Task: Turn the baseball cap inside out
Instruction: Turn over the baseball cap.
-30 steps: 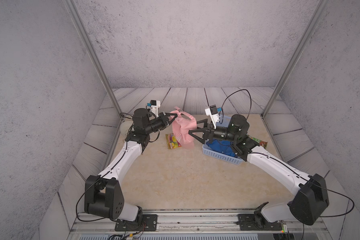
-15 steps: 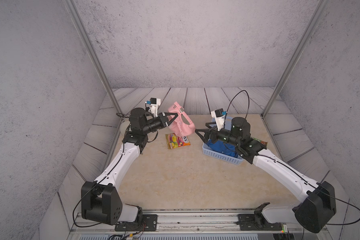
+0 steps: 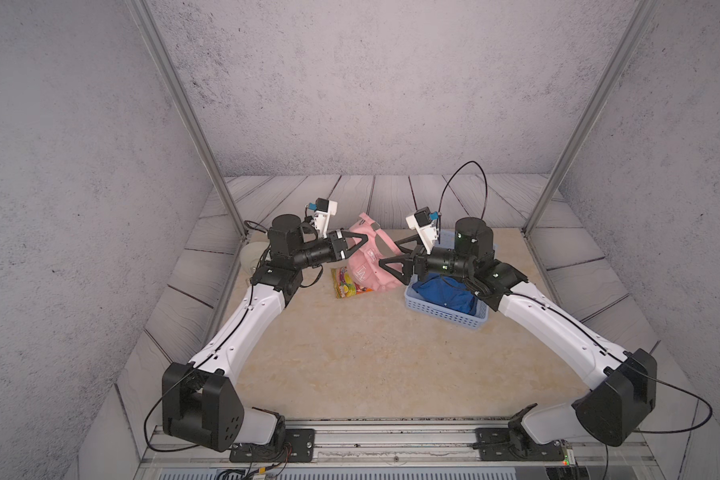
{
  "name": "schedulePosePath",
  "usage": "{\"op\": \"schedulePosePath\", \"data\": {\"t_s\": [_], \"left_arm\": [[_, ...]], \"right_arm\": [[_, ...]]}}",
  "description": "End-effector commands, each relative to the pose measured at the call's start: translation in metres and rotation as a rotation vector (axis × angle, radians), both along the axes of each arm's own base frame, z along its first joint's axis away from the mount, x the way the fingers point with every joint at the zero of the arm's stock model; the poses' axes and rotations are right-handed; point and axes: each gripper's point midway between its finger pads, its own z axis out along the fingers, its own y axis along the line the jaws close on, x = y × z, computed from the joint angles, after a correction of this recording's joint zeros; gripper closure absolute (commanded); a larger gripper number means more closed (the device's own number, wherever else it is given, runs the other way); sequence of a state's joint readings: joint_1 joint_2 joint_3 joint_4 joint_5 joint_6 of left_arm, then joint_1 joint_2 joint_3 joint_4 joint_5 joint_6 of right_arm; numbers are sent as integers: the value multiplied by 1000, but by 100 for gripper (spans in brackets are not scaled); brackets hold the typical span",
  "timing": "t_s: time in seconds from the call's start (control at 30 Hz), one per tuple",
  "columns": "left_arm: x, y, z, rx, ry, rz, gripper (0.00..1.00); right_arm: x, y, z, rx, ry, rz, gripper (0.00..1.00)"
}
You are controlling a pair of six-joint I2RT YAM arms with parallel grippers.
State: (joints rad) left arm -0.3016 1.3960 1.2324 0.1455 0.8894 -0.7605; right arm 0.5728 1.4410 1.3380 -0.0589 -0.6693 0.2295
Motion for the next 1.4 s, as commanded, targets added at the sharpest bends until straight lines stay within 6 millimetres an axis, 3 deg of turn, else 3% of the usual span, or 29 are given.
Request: {"op": "schedulePosePath", "data": {"t_s": [0.0,0.33,0.5,0.57,0.7,0.73,0.77,0.83,0.9,1.0,1.1,1.17,1.23,1.37], "left_arm": [[-7,-8,28,-12,-93,-21,100],[-3,-20,36,-20,-95,-11,100],[-5,-29,39,-29,-91,-32,100],[-6,-31,39,-32,-85,-37,100],[-7,-30,36,-30,-72,-28,100],[-6,-28,33,-22,-67,-14,96],[-5,-26,31,-13,-67,-1,85],[-4,-21,30,0,-84,17,61],[-2,-10,32,10,-107,61,38],[-2,14,40,22,-178,153,23],[-13,34,45,69,-296,208,22],[-25,37,39,128,-379,191,29],[-40,33,30,170,-441,120,37],[-67,17,11,214,-490,-66,44]], "right_arm": [[6,3,-15,-69,22,-12,0],[6,20,-36,-236,-16,-26,0],[19,24,-45,-310,-39,-85,1],[25,24,-47,-313,-31,-110,14],[23,28,-42,-275,-32,-98,59],[21,28,-39,-257,-32,-89,70],[19,28,-37,-238,-31,-79,83],[10,30,-31,-190,-20,-27,95],[0,30,-25,-148,-4,33,100],[-11,25,-16,-87,35,114,100],[-19,16,-7,-34,71,183,100],[-23,9,-3,-14,76,220,100],[-29,4,1,0,65,265,100],[-45,-7,8,7,12,344,100]]}}
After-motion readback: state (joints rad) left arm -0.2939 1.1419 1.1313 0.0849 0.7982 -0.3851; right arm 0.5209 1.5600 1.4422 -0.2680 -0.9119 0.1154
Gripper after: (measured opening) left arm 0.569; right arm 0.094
